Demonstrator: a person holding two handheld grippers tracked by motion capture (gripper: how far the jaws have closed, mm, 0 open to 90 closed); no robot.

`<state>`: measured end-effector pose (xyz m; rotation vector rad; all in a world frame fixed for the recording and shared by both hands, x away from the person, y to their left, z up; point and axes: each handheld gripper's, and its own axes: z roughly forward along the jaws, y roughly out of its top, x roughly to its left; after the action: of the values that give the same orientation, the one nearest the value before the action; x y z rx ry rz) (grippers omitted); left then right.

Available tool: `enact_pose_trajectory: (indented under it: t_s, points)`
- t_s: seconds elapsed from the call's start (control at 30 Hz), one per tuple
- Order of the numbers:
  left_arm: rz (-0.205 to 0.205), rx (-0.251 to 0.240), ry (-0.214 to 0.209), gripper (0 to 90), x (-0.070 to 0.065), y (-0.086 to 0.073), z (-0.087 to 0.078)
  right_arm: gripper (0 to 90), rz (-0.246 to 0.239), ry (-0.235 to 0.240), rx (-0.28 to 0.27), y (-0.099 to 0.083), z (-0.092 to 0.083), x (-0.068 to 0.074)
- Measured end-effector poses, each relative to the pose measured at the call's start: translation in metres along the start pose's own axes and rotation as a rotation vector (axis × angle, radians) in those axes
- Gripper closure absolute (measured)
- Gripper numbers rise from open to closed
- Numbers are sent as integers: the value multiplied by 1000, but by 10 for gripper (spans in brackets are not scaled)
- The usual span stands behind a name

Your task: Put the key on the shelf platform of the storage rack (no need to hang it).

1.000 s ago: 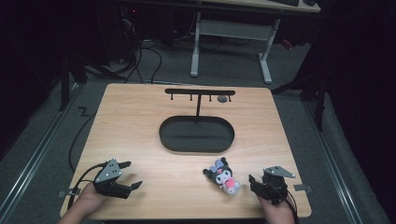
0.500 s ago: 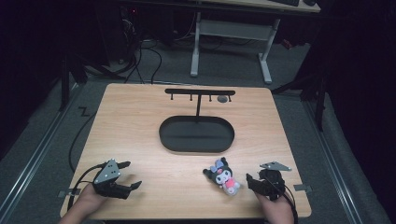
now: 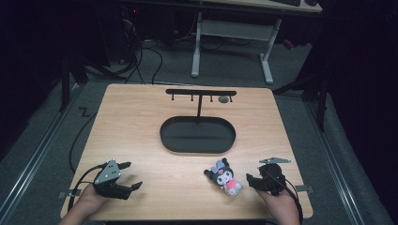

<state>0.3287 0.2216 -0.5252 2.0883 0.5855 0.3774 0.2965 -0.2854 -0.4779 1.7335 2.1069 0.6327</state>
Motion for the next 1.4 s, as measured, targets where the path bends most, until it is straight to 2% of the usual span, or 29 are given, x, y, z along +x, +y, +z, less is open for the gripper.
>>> enact_pose_trajectory:
  t_s: [0.27,0.3,0.4,0.9,1.1,1.4]
  points:
    - [0,0,1,155,0,0,0,387,-33,-20,54,5,1,2]
    - [2,1,2,155,0,0,0,395,-56,-28,72,7,1,2]
    - [2,1,2,155,0,0,0,396,-71,-42,88,8,1,4]
    - [1,2,0,155,0,0,0,384,-105,-50,161,12,-4,5]
    - [2,4,2,155,0,0,0,374,-130,-40,159,11,-11,8]
    - [3,5,1,155,0,0,1,351,-170,4,146,16,-24,26]
